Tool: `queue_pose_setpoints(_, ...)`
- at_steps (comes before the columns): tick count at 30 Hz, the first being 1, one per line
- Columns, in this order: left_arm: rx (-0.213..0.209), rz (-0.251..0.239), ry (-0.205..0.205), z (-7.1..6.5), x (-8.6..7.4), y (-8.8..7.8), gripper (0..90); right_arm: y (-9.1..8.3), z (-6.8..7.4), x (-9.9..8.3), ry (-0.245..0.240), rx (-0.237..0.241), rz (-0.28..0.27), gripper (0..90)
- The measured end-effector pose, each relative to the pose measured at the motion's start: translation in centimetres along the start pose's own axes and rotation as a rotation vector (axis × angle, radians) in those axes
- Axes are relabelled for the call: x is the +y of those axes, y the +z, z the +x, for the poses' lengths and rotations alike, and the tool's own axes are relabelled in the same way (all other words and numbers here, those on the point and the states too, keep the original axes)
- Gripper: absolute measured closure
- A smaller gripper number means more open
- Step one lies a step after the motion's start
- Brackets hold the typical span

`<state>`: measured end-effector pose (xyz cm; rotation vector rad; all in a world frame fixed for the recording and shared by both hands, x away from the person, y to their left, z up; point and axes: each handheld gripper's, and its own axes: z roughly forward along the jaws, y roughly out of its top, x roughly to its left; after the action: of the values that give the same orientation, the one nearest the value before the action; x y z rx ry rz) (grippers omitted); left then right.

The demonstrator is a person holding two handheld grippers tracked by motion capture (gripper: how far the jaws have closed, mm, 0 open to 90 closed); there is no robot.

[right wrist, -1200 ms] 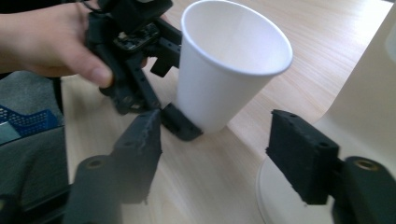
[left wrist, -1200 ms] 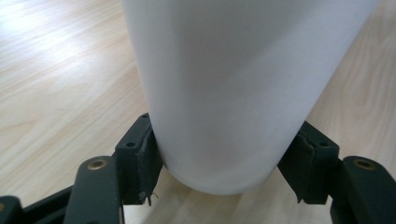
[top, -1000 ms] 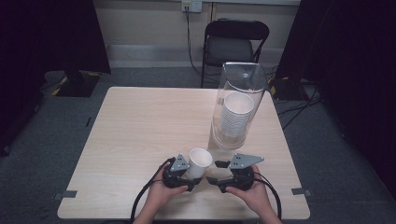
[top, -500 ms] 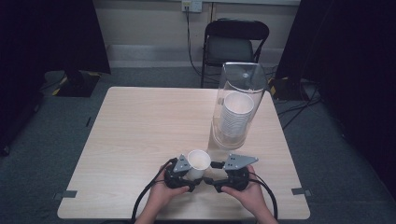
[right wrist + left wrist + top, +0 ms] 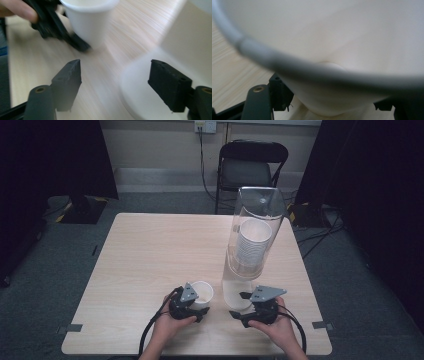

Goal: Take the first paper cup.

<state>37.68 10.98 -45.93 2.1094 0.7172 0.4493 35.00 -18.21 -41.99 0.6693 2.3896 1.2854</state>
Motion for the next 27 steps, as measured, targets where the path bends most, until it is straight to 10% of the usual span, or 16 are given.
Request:
queue_pose_setpoints(12, 0.134, -0.016, -0.130, 4.4, -0.4, 0.5, 30.9, -1.2, -3.6, -3.6, 0.066, -0.221, 0.123, 14.1)
queue_pose_setpoints(18, 0.166, -0.009, -0.190, 5.7, -0.4, 0.5, 30.5, -0.9, -4.0, -4.1, 0.068, -0.222, 0.191, 14.1)
queue_pose_setpoints(27, 0.163, 0.061, -0.141, 4.9, -0.8, -0.1, 17.9, -0.6, -4.5, -5.2, 0.120, -0.199, 0.191, 13.8)
